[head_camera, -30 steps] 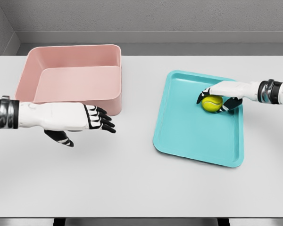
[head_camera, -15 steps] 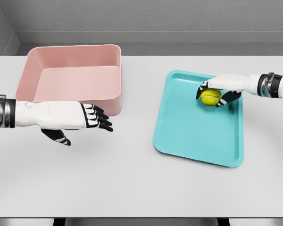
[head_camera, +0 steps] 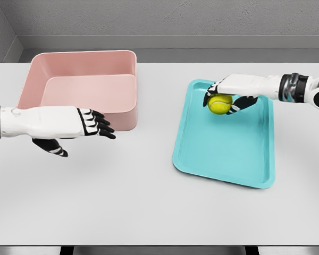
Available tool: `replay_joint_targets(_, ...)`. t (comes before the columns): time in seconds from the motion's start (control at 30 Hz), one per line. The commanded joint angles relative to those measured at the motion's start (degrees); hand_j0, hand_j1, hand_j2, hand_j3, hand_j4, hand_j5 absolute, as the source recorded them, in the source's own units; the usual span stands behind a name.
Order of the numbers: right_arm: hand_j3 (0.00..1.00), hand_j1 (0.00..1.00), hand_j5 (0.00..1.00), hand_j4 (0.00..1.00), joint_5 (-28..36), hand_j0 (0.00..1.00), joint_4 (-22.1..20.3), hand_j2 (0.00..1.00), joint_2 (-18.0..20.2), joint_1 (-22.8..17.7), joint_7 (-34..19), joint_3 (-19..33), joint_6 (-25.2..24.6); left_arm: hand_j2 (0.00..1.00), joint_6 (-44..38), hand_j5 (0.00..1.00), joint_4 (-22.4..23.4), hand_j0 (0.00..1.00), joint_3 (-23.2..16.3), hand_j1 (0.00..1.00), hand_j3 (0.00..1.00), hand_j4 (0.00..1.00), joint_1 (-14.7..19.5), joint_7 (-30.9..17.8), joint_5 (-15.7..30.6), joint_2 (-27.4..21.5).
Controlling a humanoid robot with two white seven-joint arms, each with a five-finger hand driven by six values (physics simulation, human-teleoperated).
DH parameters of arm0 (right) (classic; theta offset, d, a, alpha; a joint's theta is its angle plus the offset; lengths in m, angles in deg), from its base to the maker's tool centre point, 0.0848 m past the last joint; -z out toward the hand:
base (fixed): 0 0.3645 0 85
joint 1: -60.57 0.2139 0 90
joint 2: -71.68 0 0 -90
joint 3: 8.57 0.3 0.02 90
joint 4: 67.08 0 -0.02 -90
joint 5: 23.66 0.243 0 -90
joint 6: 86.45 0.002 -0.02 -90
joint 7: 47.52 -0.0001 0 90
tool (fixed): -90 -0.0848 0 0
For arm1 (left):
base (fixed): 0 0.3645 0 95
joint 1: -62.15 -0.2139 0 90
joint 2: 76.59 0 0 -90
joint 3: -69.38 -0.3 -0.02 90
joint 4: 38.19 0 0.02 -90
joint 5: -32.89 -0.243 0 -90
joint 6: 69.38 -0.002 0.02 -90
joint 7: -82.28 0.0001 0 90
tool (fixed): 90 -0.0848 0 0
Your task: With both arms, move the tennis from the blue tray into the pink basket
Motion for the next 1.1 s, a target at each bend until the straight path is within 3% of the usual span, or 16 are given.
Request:
replay_joint_targets(0.0, 0.61, 0.61, 0.61, 0.61, 0.75, 0.61, -1.37, 0.61, -0.18, 0.0, 0.02, 0.08, -0.15, 1.0, -0.14, 1.0, 0.0, 1.0, 0.45, 1.0, 1.0, 1.0, 0.0, 0.03, 0.47, -0.2)
replay_joint_targets(0.2, 0.61, 0.61, 0.61, 0.61, 0.67, 0.61, -7.34, 0.61, -1.15, -0.09, -0.16, -0.27, -0.15, 1.0, -0.14, 1.0, 0.0, 1.0, 0.45, 1.0, 1.0, 1.0, -2.9, 0.03, 0.29, -1.61)
replay_joint_targets(0.4, 0.61, 0.61, 0.61, 0.61, 0.75, 0.61, -13.06, 0.61, -2.64, -0.09, -0.16, -2.02, -0.15, 1.0, -0.14, 1.0, 0.0, 1.0, 1.33, 1.0, 1.0, 1.0, -3.69, 0.03, 0.03, -3.54)
replay_joint_targets(0.57, 0.61, 0.61, 0.61, 0.61, 0.76, 0.61, -14.55, 0.61, -4.31, -0.09, -0.16, -4.57, -0.15, 1.0, -0.14, 1.0, 0.0, 1.0, 1.59, 1.0, 1.0, 1.0, -3.69, 0.11, -0.06, -3.72)
replay_joint_targets(1.07, 0.61, 0.61, 0.61, 0.61, 0.67, 0.61, -15.34, 0.61, -11.08, 0.0, -0.24, -8.53, -0.15, 1.0, -0.14, 1.0, 0.27, 1.0, 5.37, 1.0, 1.0, 1.0, -8.0, 0.46, -0.32, -3.72)
